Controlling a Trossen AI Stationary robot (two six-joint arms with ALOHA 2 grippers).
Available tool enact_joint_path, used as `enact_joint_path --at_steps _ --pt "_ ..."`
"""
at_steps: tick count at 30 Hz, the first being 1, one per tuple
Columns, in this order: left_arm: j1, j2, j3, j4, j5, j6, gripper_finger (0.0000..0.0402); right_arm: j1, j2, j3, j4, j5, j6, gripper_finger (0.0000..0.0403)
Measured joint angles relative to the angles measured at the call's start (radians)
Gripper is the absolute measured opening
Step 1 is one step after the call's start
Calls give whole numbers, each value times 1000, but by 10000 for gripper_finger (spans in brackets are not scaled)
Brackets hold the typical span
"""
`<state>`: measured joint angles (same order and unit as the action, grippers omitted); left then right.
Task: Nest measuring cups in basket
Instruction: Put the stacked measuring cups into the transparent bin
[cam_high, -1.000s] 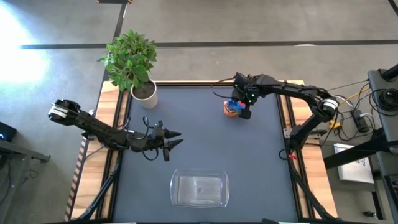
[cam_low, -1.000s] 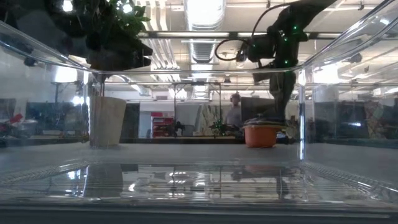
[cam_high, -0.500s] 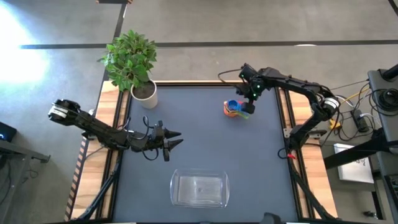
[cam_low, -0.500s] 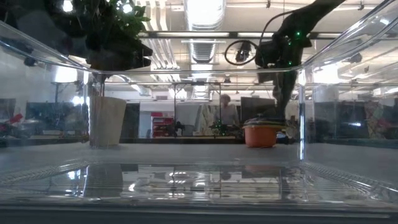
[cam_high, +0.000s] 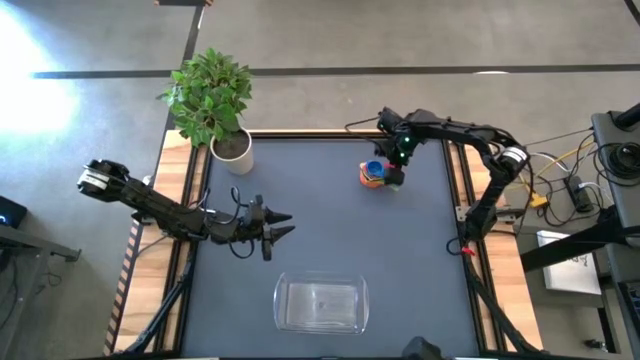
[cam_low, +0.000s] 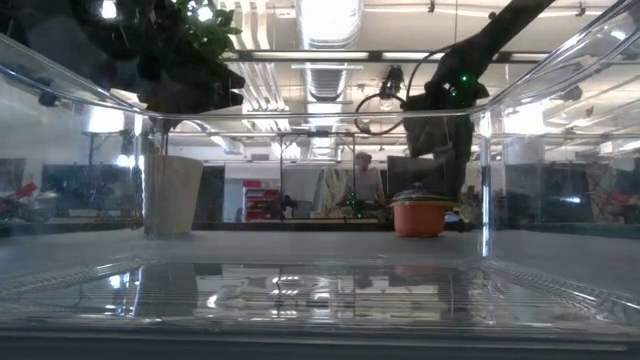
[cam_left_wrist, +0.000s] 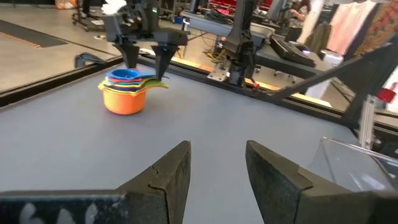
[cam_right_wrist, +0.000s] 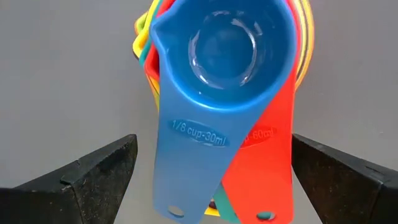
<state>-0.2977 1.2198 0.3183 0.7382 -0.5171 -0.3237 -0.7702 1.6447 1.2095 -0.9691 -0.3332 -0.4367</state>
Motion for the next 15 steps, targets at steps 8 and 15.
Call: enact_joint_path --at_steps 8,15 --pt "0 0 0 -2 8 0 137 61 -40 -2 8 78 81 400" --pt "0 0 0 -2 8 0 137 178 -40 -26 52 234 126 400"
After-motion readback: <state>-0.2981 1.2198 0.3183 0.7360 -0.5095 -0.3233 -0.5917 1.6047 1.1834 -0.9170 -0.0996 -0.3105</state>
